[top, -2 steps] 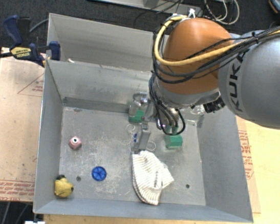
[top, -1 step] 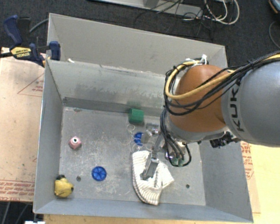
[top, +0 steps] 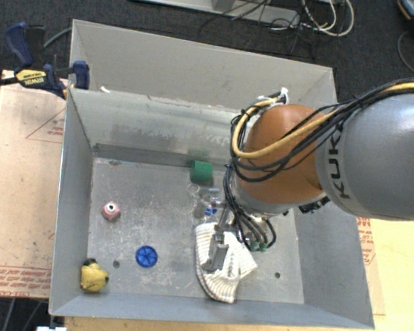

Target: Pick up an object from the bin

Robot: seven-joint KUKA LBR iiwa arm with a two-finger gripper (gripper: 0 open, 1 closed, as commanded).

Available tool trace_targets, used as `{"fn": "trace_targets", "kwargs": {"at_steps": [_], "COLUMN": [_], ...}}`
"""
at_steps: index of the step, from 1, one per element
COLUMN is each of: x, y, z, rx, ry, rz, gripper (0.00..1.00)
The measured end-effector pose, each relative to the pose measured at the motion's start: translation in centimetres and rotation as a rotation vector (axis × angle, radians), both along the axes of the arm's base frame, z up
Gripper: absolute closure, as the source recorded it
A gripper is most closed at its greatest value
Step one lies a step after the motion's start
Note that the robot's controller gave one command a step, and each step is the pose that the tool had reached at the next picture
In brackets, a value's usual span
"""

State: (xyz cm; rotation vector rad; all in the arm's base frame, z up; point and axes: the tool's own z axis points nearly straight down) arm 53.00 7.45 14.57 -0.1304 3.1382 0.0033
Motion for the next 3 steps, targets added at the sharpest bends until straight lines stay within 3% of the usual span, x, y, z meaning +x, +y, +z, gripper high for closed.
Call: {"fn": "trace_targets", "kwargs": {"at_steps": [1, 2, 3], "x": [-1.9, -1.07, -1.07], "y": [-4.69, -4.09, -4.09], "z": [-7.41, -7.36, -7.36], "rx": [-0.001, 0.001, 0.001], "ry": [0.008, -0.007, -0.007], "rz": [0.045, 0.106, 0.106], "gripper": [0.0, 1.0, 1.0]}}
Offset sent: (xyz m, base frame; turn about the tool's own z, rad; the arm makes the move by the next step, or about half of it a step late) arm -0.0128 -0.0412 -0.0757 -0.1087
